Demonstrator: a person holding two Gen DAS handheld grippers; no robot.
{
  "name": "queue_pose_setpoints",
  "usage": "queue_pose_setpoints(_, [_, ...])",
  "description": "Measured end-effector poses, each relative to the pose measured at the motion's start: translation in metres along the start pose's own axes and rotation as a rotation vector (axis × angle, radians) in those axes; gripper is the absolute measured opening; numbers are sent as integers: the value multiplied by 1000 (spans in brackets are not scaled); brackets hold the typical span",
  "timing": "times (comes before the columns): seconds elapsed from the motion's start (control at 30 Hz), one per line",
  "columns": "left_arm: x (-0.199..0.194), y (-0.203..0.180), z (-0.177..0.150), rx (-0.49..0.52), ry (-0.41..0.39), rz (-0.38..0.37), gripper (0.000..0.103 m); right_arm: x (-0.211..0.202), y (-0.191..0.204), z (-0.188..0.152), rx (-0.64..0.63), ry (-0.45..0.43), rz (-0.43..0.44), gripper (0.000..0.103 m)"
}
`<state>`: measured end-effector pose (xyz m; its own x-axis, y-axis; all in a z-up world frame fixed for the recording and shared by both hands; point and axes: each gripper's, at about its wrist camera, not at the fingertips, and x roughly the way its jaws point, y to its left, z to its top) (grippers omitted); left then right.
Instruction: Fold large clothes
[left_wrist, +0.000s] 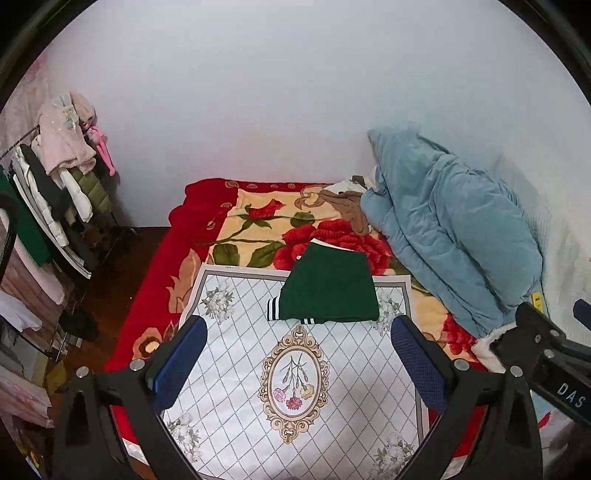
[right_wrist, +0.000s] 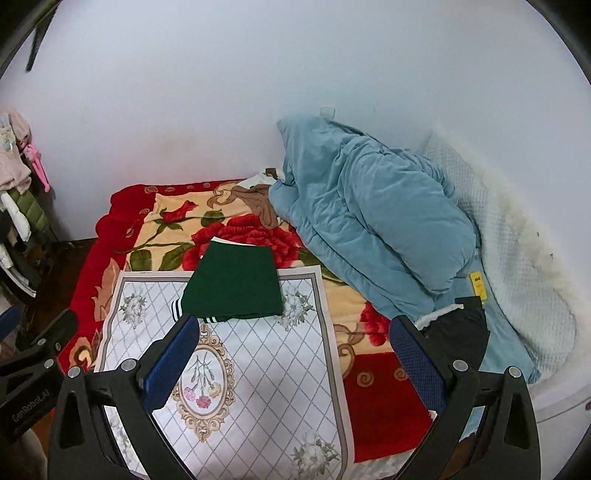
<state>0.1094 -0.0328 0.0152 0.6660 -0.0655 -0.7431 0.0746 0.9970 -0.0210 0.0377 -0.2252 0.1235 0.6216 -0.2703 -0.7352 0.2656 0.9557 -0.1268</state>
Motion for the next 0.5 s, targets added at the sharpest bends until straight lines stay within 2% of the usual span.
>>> queue_pose_setpoints(0.5, [-27, 4, -6, -26, -55, 9, 103, -35, -5, -2, -25, -46, -18, 103])
